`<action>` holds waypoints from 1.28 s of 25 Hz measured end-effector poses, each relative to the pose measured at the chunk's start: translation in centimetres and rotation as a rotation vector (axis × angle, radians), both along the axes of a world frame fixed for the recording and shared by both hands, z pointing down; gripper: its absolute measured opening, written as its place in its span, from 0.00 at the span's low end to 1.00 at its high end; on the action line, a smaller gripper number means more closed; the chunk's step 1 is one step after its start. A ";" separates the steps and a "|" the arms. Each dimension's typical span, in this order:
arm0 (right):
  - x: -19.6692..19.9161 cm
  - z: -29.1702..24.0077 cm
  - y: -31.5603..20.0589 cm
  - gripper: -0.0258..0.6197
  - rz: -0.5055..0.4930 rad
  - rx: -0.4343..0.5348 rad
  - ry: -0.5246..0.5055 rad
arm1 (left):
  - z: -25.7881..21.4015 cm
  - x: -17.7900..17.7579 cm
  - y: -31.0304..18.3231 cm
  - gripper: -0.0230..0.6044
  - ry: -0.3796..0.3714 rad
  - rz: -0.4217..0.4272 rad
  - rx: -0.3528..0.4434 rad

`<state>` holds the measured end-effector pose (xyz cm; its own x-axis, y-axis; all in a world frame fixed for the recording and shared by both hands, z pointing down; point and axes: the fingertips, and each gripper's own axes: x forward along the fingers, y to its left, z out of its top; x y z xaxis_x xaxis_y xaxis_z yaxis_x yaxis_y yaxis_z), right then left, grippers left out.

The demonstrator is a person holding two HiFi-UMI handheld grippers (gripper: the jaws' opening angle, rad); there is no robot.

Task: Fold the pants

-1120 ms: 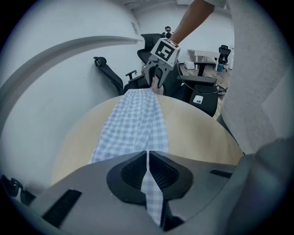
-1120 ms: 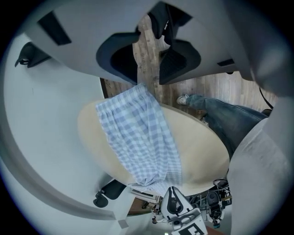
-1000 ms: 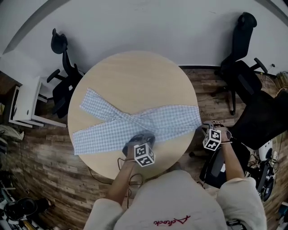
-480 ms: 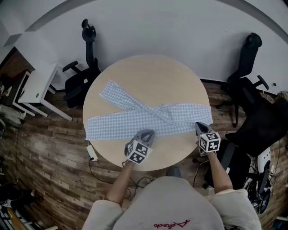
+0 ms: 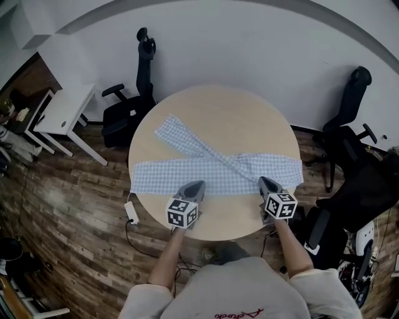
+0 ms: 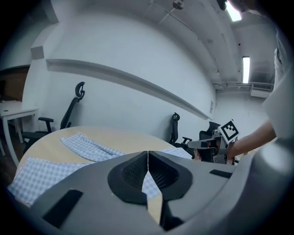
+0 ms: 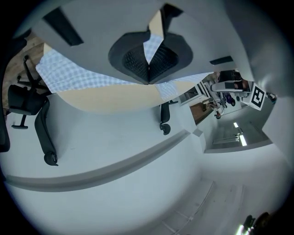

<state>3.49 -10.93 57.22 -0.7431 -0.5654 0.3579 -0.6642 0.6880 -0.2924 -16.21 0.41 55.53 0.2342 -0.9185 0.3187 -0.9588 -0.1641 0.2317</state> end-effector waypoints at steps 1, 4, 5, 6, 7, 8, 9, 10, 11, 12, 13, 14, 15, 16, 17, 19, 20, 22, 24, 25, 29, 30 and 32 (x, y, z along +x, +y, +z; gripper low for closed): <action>-0.6 0.0 -0.2 0.09 -0.009 -0.001 0.001 | -0.2 -0.7 -0.2 0.09 -0.009 -0.010 -0.002; -2.4 0.1 -1.2 0.09 -0.033 -0.003 -0.003 | -0.6 -2.4 -1.2 0.09 -0.056 -0.027 -0.017; -3.1 0.2 -1.6 0.09 -0.042 0.000 -0.002 | -0.7 -3.0 -1.6 0.09 -0.074 -0.027 -0.023; -3.9 0.4 -1.8 0.09 -0.052 0.004 0.000 | -0.7 -3.6 -1.9 0.09 -0.089 -0.029 -0.030; -4.7 0.6 -2.0 0.09 -0.065 0.008 0.002 | -0.6 -4.3 -2.2 0.09 -0.099 -0.032 -0.038; -5.4 0.8 -2.2 0.09 -0.077 0.010 0.002 | -0.5 -4.8 -2.6 0.09 -0.106 -0.037 -0.047; -6.0 0.9 -2.4 0.09 -0.087 0.009 -0.001 | -0.5 -5.3 -3.0 0.09 -0.113 -0.040 -0.055; -6.5 1.0 -2.8 0.09 -0.094 0.007 -0.007 | -0.5 -5.6 -3.4 0.09 -0.123 -0.041 -0.062; -6.9 1.1 -3.1 0.09 -0.100 0.003 -0.013 | -0.5 -5.8 -3.8 0.09 -0.137 -0.039 -0.068; -7.2 1.1 -3.4 0.09 -0.103 0.000 -0.020 | -0.7 -6.1 -4.3 0.09 -0.154 -0.035 -0.074; -7.5 1.2 -3.7 0.09 -0.105 -0.005 -0.027 | -0.9 -6.4 -4.7 0.09 -0.171 -0.031 -0.079; -7.8 1.3 -3.9 0.09 -0.105 -0.010 -0.034 | -1.1 -6.7 -5.1 0.09 -0.189 -0.027 -0.083; -8.0 1.5 -4.2 0.09 -0.104 -0.015 -0.039 | -1.3 -7.1 -5.6 0.09 -0.207 -0.020 -0.087; -8.2 1.6 -4.5 0.09 -0.101 -0.020 -0.042 | -1.4 -7.5 -6.2 0.09 -0.226 -0.013 -0.091; -8.4 1.7 -4.9 0.09 -0.097 -0.023 -0.045 | -1.6 -8.0 -6.7 0.09 -0.245 -0.005 -0.093; -8.7 2.0 -5.3 0.09 -0.086 -0.031 -0.050 | -1.9 -8.9 -7.7 0.09 -0.268 0.003 -0.093; -8.9 2.2 -5.4 0.09 -0.079 -0.034 -0.051 | -2.0 -9.4 -8.2 0.09 -0.272 0.005 -0.090; -9.1 2.6 -5.8 0.09 -0.061 -0.042 -0.050 | -2.0 -10.4 -9.2 0.09 -0.271 0.010 -0.088; -9.6 3.0 -6.1 0.09 -0.034 -0.048 -0.046 | -1.5 -11.6 -10.3 0.09 -0.271 0.029 -0.091; -9.9 3.2 -6.2 0.09 -0.021 -0.049 -0.040 | -1.2 -12.1 -10.8 0.09 -0.276 0.047 -0.096; -11.4 3.9 -7.1 0.09 0.042 -0.051 0.005 | 0.1 -14.8 -13.3 0.09 -0.337 0.161 -0.112; -11.8 4.1 -7.1 0.09 0.058 -0.053 0.019 | 0.4 -15.5 -13.9 0.09 -0.359 0.196 -0.118; -12.6 4.4 -7.2 0.09 0.084 -0.054 0.054 | 1.2 -16.6 -15.2 0.09 -0.408 0.276 -0.126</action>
